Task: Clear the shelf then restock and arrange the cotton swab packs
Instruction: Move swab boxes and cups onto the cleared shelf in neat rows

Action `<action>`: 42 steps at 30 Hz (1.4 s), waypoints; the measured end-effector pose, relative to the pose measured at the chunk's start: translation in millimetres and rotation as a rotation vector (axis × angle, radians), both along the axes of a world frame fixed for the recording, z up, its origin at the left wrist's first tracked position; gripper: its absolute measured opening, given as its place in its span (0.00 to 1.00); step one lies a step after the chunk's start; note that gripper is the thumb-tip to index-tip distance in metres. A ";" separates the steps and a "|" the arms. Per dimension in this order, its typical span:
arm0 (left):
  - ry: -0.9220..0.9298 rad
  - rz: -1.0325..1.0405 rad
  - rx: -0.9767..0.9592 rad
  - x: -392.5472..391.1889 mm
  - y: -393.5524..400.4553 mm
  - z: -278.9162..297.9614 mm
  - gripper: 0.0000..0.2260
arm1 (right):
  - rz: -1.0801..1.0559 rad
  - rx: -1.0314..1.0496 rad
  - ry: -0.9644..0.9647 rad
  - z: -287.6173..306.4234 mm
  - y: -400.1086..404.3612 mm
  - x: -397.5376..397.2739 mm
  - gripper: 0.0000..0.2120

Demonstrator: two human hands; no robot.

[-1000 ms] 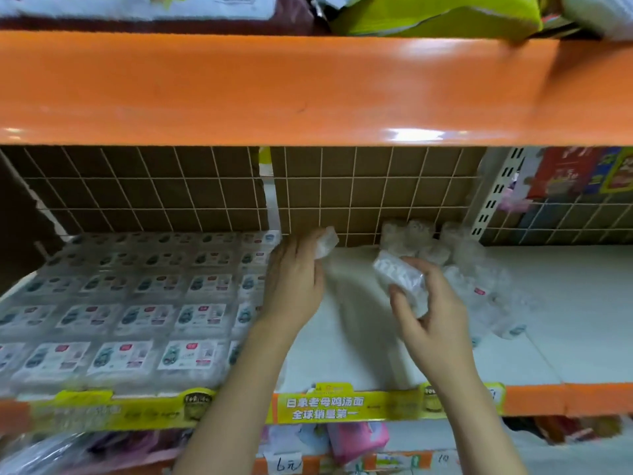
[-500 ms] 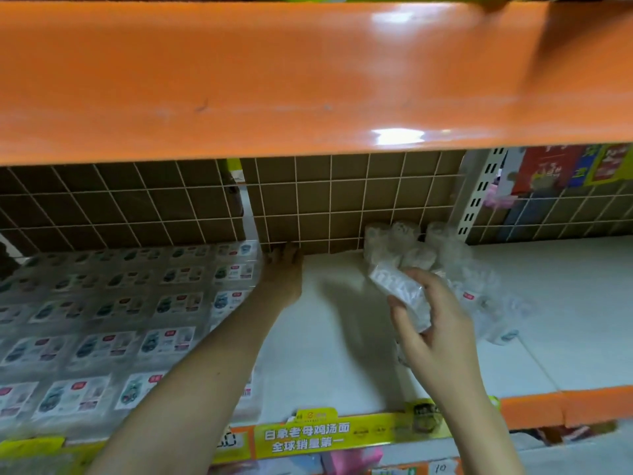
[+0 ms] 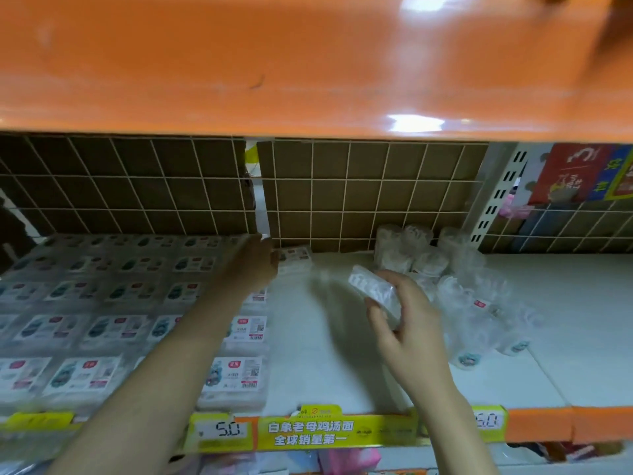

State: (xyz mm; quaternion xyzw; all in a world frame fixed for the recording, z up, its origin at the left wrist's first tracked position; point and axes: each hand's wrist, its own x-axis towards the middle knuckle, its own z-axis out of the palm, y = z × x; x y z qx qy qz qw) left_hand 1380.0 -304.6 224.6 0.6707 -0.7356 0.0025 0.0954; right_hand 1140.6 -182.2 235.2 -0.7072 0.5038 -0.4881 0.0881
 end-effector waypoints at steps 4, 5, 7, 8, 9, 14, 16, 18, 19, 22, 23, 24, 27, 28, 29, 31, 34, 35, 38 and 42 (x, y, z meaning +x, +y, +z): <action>-0.141 0.032 0.123 30.0 21.7 -17.8 0.22 | 0.080 -0.005 0.034 -2.8 -12.7 21.8 0.15; -0.167 0.022 0.116 30.5 27.3 -21.8 0.22 | 0.085 0.011 0.057 -4.7 -19.0 27.3 0.17; -0.143 0.042 0.092 31.0 33.1 -27.6 0.23 | 0.071 0.034 0.118 -8.1 -35.0 38.3 0.19; -0.075 0.068 0.083 30.8 33.0 -27.8 0.26 | 0.053 0.027 0.151 -9.6 -44.8 44.7 0.18; 0.001 0.100 0.087 29.3 32.7 -27.3 0.28 | 0.042 0.019 0.184 -11.2 -55.3 51.7 0.17; 0.186 0.168 0.036 23.1 32.3 -23.5 0.23 | 0.039 0.004 0.381 -17.1 -109.3 88.7 0.19; 0.208 0.169 0.067 25.2 30.8 -25.4 0.25 | 0.029 -0.012 0.453 -21.5 -125.4 102.0 0.18; 0.073 0.112 0.043 27.4 28.6 -29.9 0.36 | 0.004 -0.014 0.528 -28.7 -135.6 112.5 0.19; 0.001 0.094 0.049 28.1 27.4 -31.6 0.41 | -0.010 -0.019 0.570 -34.9 -139.2 115.5 0.21; -0.095 0.094 0.064 30.2 24.3 -35.8 0.45 | -0.019 -0.016 0.694 -54.3 -139.9 118.1 0.29; -0.116 0.088 0.069 29.6 24.7 -34.5 0.45 | -0.006 -0.019 0.716 -59.3 -137.9 117.0 0.31; -0.133 0.088 0.072 29.6 24.5 -34.1 0.45 | 0.009 -0.029 0.725 -63.5 -136.0 115.2 0.32; -0.134 0.094 0.056 29.1 24.7 -33.9 0.44 | 0.018 -0.061 0.675 -70.9 -134.8 107.4 0.27; -0.129 0.096 0.049 29.3 24.9 -34.6 0.44 | 0.003 -0.060 0.643 -72.1 -135.7 104.8 0.25; -0.125 0.098 0.044 28.9 25.5 -34.4 0.44 | -0.012 -0.056 0.615 -72.4 -136.6 102.7 0.23; -0.090 0.106 0.034 27.3 27.3 -32.5 0.40 | 0.000 -0.059 0.558 -71.8 -138.7 100.4 0.21; 0.030 0.178 -0.027 24.9 29.6 -31.0 0.23 | 0.000 -0.086 0.537 -71.7 -139.9 102.0 0.21; 0.049 0.187 -0.045 24.4 29.7 -31.4 0.20 | -0.014 -0.090 0.552 -71.6 -139.7 102.9 0.21; 0.062 0.185 -0.065 24.4 30.9 -30.7 0.20 | -0.048 -0.091 0.600 -71.2 -141.6 104.9 0.22; 0.083 0.164 -0.079 24.4 33.3 -26.9 0.19 | -0.062 -0.075 0.667 -70.8 -147.1 107.0 0.24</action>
